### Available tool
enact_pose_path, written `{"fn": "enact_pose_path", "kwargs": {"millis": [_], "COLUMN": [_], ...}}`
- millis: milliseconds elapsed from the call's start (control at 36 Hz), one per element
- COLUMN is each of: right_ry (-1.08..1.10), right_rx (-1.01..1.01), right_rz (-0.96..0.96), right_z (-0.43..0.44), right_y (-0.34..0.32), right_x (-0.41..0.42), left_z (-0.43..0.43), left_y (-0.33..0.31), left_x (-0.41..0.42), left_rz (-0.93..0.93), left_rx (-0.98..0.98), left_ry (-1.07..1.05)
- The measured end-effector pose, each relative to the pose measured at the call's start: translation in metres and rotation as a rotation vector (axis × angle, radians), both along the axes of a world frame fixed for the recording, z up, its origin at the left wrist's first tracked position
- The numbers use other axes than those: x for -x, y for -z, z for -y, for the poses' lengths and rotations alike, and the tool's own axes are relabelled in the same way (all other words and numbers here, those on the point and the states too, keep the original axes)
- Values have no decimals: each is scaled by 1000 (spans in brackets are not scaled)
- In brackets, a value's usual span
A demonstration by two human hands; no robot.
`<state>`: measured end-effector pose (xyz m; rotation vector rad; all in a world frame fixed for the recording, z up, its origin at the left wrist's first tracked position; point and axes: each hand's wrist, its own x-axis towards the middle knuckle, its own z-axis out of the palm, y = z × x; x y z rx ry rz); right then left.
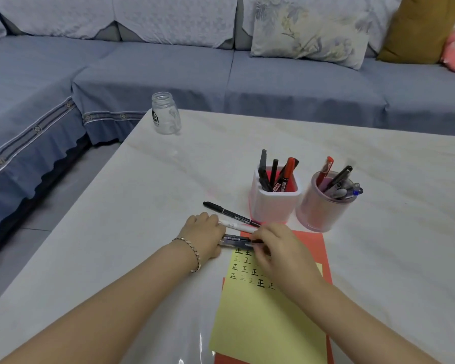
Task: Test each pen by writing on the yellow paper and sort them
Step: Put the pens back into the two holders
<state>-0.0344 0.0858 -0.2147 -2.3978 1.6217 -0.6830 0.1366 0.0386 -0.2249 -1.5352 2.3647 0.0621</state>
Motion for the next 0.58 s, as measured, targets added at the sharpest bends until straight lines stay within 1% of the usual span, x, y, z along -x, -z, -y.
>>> {"fn": "enact_pose_path", "kwargs": {"millis": [56, 111, 167, 222, 306, 361, 389, 444, 500, 528, 556, 583], "right_ry": [-107, -196, -234, -200, -168, -173, -179, -162, -131, -115, -98, -96], "right_rx": [65, 96, 116, 111, 102, 18, -78, -341, -536, -649, -757, -838], "right_rz": [-69, -148, -177, -159, -124, 2, 106, 389, 705, 854, 970, 1036], "right_z": [2, 2, 2, 2, 1, -5, -6, -11, -16, -19, -21, -23], "right_y": [7, 6, 6, 5, -4, -18, -21, -23, -30, -35, -38, -41], "right_x": [0, -2, -3, -3, 4, 8, 10, 15, 16, 15, 16, 17], "left_z": [-7, -16, -23, -28, -34, -37, -38, -39, -41, -42, -43, -45], "left_y": [-7, -16, -22, -32, -51, -59, -61, -63, -65, -66, -67, -67], "left_x": [3, 6, 6, 6, 10, 14, 16, 21, 27, 30, 33, 37], "left_rz": [-95, -263, -531, -822, -1135, -1368, -1464, -1624, -1713, -1722, -1726, -1727], "left_rx": [-27, -39, -59, -83, -143, -209, -244, -345, -441, -474, -500, -517], "left_ry": [-17, -44, -88, -157, -281, -347, -384, -470, -518, -506, -484, -461]}}
